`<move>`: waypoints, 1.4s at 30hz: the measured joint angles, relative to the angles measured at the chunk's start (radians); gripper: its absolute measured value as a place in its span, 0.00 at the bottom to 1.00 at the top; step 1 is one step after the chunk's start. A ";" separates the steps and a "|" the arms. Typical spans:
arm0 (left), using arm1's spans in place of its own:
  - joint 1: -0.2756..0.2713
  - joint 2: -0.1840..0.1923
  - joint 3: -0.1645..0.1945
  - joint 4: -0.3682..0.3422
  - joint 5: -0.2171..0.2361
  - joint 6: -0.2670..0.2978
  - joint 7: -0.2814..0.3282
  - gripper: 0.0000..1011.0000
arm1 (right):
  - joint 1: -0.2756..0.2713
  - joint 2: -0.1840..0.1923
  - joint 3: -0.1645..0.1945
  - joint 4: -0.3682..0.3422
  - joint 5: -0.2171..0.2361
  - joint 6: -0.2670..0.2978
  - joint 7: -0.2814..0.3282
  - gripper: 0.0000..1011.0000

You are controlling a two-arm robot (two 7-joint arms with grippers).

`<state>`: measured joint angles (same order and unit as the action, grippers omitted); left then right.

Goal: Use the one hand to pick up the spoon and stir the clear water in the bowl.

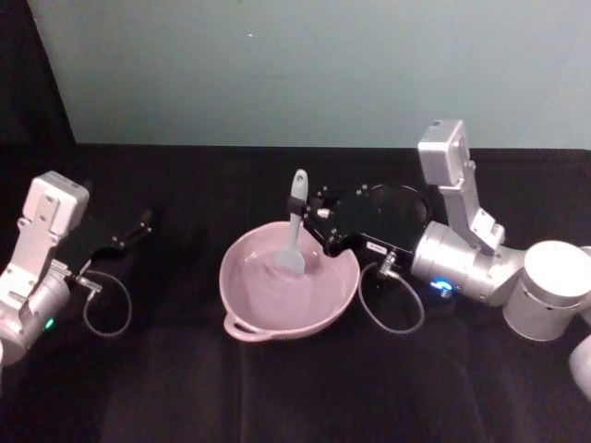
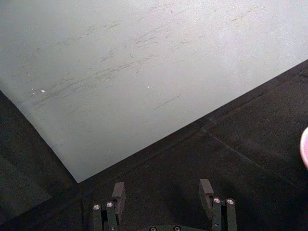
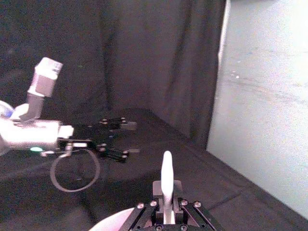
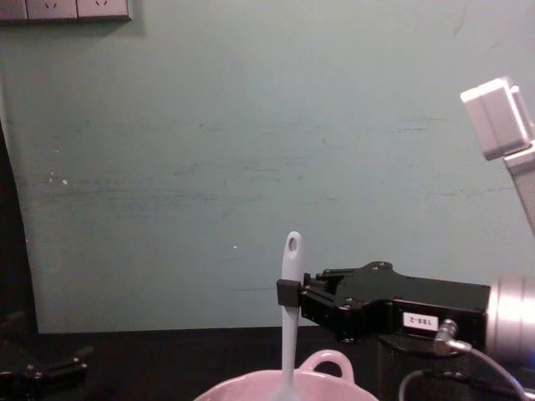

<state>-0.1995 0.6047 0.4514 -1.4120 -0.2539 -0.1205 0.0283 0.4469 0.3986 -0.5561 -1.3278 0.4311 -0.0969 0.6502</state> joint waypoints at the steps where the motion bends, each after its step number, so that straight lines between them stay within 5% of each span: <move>1: 0.000 0.000 0.000 0.000 0.000 0.000 0.000 1.00 | -0.004 0.004 0.001 -0.007 0.005 0.004 0.005 0.11; 9: 0.000 0.000 0.000 0.000 0.000 0.000 0.000 1.00 | -0.032 0.020 -0.006 -0.050 0.072 0.043 0.059 0.11; 17: 0.000 0.000 0.000 0.000 0.000 0.000 0.000 1.00 | -0.024 -0.018 -0.026 -0.020 0.081 0.016 0.050 0.11; 30: 0.000 0.000 0.000 0.000 0.000 0.000 0.000 1.00 | 0.018 -0.132 -0.017 0.122 -0.013 -0.105 -0.058 0.11; 42: 0.000 0.000 0.000 0.000 0.000 0.000 0.000 1.00 | 0.046 -0.143 0.017 0.168 -0.077 -0.110 -0.110 0.11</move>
<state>-0.1995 0.6047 0.4514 -1.4120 -0.2539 -0.1205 0.0283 0.4925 0.2558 -0.5386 -1.1598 0.3544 -0.2072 0.5404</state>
